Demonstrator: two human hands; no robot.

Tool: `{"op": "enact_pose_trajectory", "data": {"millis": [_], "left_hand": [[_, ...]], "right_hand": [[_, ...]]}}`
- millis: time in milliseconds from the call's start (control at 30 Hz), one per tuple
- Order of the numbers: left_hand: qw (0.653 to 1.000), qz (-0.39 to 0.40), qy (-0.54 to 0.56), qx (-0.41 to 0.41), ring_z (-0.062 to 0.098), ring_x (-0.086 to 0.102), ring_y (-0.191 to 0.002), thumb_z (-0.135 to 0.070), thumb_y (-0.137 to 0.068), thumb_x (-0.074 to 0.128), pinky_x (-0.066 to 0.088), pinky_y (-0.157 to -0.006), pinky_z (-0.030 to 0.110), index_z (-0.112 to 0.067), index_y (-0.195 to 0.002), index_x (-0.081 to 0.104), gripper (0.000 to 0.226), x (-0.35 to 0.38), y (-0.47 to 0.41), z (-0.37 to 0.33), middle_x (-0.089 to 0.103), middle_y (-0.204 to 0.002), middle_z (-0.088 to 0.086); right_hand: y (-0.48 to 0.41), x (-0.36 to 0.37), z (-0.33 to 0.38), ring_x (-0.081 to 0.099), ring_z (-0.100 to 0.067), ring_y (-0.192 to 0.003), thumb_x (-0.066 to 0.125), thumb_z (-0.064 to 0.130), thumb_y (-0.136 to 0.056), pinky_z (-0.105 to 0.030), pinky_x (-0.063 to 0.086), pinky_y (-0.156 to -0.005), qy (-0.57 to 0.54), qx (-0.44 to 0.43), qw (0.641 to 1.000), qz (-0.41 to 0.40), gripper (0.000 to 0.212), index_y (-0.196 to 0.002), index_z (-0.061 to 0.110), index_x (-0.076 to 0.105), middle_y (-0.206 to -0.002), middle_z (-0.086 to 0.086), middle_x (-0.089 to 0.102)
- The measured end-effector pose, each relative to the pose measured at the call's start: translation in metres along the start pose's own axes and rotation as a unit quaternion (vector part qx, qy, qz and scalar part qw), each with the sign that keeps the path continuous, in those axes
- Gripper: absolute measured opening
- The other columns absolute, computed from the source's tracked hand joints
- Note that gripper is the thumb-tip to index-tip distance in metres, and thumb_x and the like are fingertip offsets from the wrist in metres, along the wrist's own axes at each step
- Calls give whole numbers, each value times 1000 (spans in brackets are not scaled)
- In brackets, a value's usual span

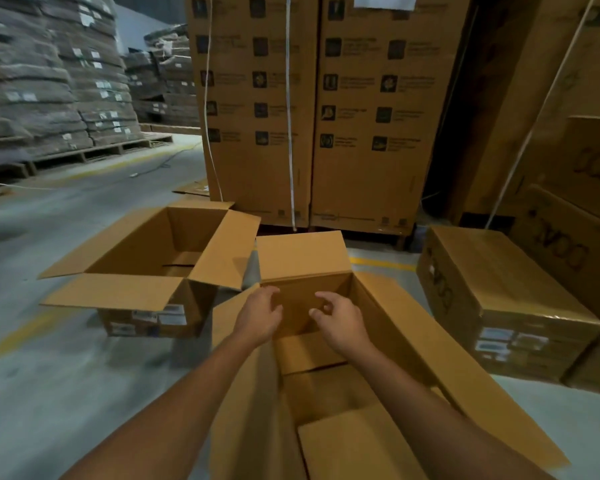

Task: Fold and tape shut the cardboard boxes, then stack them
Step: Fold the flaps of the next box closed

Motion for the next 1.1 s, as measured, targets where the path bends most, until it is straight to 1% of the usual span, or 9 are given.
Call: {"op": "enact_pose_trajectory", "data": {"millis": [133, 333, 400, 533, 700, 833, 900, 967, 1100], "left_hand": [[993, -30, 94, -65, 23, 56, -117, -15, -99, 56, 45, -92, 30, -13, -135, 53, 37, 19, -68, 40, 58, -121, 0], [992, -64, 72, -85, 30, 10, -152, -17, -101, 45, 16, -123, 48, -10, -158, 13, 65, 44, -163, 78, 12, -165, 9], [979, -55, 143, -133, 32, 20, -149, -20, -103, 42, 21, -121, 47, -14, -159, 9, 65, 51, -179, 83, 19, -164, 9], [942, -78, 291, -147, 26, 59, -108, -34, -102, 48, 47, -101, 44, -17, -118, 63, 28, 59, -194, 97, 65, -121, 8], [858, -121, 477, -150, 25, 63, -86, -53, -103, 40, 50, -85, 40, -14, -78, 60, 50, 52, -175, 106, 66, -88, 9], [936, -75, 333, -84, 22, 65, -83, -31, -98, 60, 45, -80, 32, -1, -74, 69, 40, 51, -160, 98, 72, -83, 9], [973, -53, 221, -30, 22, 65, -85, -21, -93, 68, 43, -74, 27, -8, -71, 70, 25, 56, -156, 90, 70, -80, 3], [996, -12, 79, 34, 25, 62, -111, -29, -90, 70, 44, -90, 28, -15, -94, 72, 14, 70, -151, 80, 69, -106, 3], [974, 55, -205, 81, 17, 9, -153, -46, -103, 44, 6, -122, 45, -24, -150, 42, 52, 97, -144, 89, 21, -164, -7]], "right_hand": [[-59, 31, -23, 56, -17, -123, 64, 22, -97, -28, 48, -97, -35, 21, 999, 11, 47, -142, 19, 54, -135, -5, 62], [-135, 51, -52, 55, -16, -123, 62, 18, -97, -22, 44, -89, -60, 22, 998, 5, 49, -145, 20, 50, -134, -3, 59], [-149, 54, -57, 54, -16, -122, 63, 18, -97, -27, 47, -93, -66, 21, 998, 6, 50, -145, 21, 49, -134, -4, 59], [-163, 55, -61, 53, -17, -125, 62, 19, -98, -28, 45, -98, -9, -10, 999, 35, 51, -146, 27, 48, -141, 0, 56], [-152, 35, -42, 37, -14, -140, 56, 15, -98, -33, 33, -117, 122, -95, 986, -63, 56, -151, 25, 40, -149, 5, 45], [-134, 32, -31, 35, -23, -132, 64, 9, -85, -41, 38, -111, 216, -123, 949, -193, 61, -141, 25, 43, -140, -4, 38], [-137, 53, -33, 35, -26, -135, 65, 10, -83, -46, 31, -116, 275, -146, 941, -130, 59, -137, 25, 46, -140, -4, 40], [-143, 81, -45, 34, -28, -139, 61, 8, -87, -45, 33, -116, 292, -132, 947, 5, 57, -140, 23, 46, -147, -6, 40], [-145, 124, -75, 31, -34, -143, 53, 14, -95, -46, 38, -113, 256, -79, 947, 176, 46, -140, 23, 48, -151, -9, 39]]}}
Point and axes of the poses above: each hand's wrist, its own y-axis away from the middle knuckle, its own x-axis out of the palm, z = x × y, the point moved 8 cm from there along -y, towards the middle knuckle
